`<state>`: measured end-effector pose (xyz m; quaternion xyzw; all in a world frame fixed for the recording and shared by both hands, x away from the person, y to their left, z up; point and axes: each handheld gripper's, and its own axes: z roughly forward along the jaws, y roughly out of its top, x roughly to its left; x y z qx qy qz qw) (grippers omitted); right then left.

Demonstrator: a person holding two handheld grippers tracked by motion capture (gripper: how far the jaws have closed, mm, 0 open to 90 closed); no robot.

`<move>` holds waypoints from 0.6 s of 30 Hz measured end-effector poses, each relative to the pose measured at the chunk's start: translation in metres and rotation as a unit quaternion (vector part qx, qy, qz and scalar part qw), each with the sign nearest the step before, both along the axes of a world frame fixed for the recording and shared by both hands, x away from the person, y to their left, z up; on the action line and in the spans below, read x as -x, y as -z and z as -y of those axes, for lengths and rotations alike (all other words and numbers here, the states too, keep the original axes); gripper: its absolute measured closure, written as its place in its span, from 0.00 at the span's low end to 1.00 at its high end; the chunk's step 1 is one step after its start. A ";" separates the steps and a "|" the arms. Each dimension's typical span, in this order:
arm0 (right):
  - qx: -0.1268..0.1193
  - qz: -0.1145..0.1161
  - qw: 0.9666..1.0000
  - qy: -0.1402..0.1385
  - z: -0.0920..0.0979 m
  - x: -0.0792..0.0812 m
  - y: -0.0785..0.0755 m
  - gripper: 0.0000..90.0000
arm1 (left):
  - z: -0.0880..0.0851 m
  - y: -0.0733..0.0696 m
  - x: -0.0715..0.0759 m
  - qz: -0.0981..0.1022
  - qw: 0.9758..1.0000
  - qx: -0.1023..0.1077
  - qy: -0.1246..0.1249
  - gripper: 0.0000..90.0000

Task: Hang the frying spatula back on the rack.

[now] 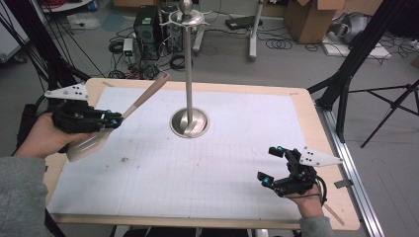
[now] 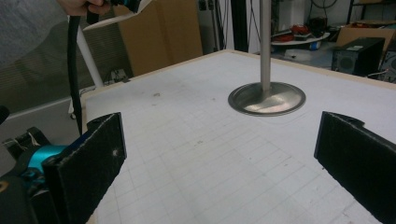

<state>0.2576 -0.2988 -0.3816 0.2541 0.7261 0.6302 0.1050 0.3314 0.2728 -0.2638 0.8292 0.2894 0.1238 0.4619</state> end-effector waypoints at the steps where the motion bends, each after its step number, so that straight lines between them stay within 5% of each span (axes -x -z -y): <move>1: -0.001 0.003 1.000 0.001 0.000 0.000 0.000 0.01 | -0.001 -0.001 0.000 -0.001 1.000 0.001 -0.001 0.86; 18: -0.011 -0.007 1.000 0.010 0.008 -0.001 0.002 0.01 | -0.009 -0.029 -0.006 0.019 1.000 -0.002 0.003 0.86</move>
